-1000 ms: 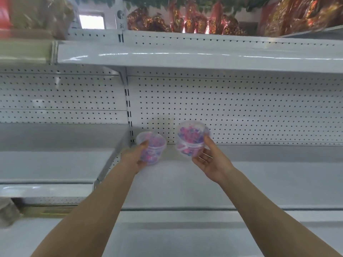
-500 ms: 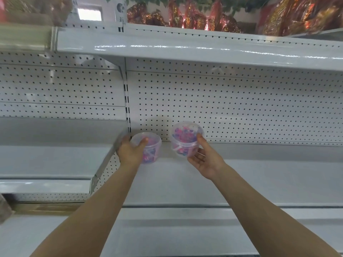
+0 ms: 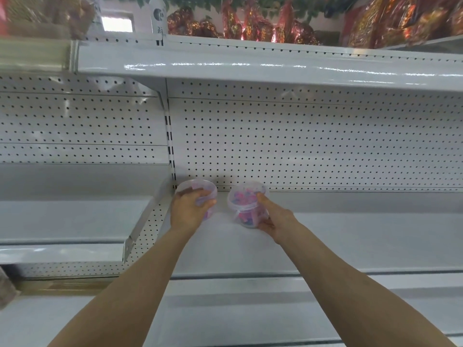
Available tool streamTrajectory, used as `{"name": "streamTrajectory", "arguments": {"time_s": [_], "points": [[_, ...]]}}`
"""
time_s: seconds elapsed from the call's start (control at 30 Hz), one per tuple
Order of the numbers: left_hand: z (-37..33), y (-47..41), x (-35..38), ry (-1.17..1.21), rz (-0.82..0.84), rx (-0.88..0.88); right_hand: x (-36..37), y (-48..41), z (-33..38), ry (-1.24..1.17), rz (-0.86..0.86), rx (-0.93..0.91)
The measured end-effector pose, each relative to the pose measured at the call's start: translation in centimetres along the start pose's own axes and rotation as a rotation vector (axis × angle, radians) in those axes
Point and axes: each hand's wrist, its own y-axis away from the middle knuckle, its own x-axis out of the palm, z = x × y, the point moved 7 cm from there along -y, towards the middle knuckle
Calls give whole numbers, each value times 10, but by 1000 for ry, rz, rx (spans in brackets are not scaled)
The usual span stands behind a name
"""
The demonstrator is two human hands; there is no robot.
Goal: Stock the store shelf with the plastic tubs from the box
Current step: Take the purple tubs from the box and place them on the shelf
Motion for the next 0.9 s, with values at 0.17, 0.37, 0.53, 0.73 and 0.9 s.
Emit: {"name": "streamTrajectory", "arguments": {"time_s": [0.17, 0.37, 0.53, 0.73, 0.9], "points": [[5, -1, 2, 94, 57, -26, 0, 6, 6, 125, -74, -29], [12, -4, 4, 134, 65, -39, -5, 1, 12, 506, -177, -177], [12, -5, 0, 14, -3, -27, 2, 12, 29, 622, -56, -495], [-8, -9, -2, -322, -5, 65, 10, 3, 31, 721, 233, -626], [-12, -13, 1, -493, 34, 38, 11, -3, 35, 720, 222, -658]]}}
